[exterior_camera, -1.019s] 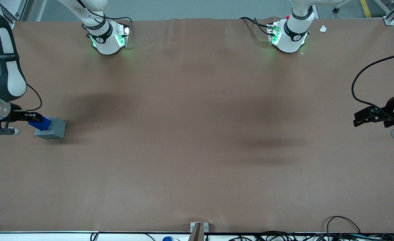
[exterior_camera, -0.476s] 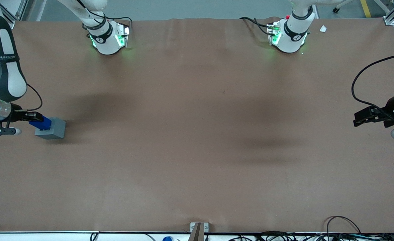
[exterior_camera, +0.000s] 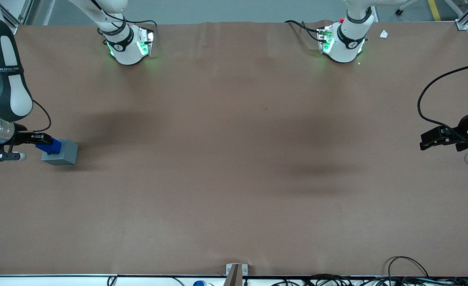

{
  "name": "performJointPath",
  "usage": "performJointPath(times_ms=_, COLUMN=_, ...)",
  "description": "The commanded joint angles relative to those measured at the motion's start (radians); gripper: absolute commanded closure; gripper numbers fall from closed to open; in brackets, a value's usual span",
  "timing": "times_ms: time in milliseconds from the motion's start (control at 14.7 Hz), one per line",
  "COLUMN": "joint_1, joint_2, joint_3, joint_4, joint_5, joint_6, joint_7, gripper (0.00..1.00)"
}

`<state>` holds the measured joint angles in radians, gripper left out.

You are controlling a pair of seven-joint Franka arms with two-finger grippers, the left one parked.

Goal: Insert blue part into gray base with right arm
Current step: 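Align the blue block over the base opening and lower it in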

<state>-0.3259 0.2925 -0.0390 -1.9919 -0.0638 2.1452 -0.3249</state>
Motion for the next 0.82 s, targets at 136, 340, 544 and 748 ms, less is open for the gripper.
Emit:
performJointPath(times_ms=136, joint_1=-0.021, joint_2=0.011, joint_3=0.013, joint_4=0.025, joint_5=-0.01, joint_6=-0.01, joint_7=-0.029, gripper=0.89)
performJointPath(times_ms=340, joint_1=-0.022, joint_2=0.019, joint_3=0.013, joint_4=0.036, joint_5=-0.01, joint_6=-0.011, joint_7=-0.037, gripper=0.89)
performJointPath(times_ms=544, joint_1=-0.025, joint_2=0.023, joint_3=0.013, joint_4=0.036, joint_5=-0.01, joint_6=-0.01, joint_7=-0.04, gripper=0.89)
performJointPath(times_ms=748, joint_1=-0.024, joint_2=0.033, joint_3=0.013, joint_4=0.036, joint_5=-0.01, joint_6=-0.011, joint_7=-0.04, gripper=0.89)
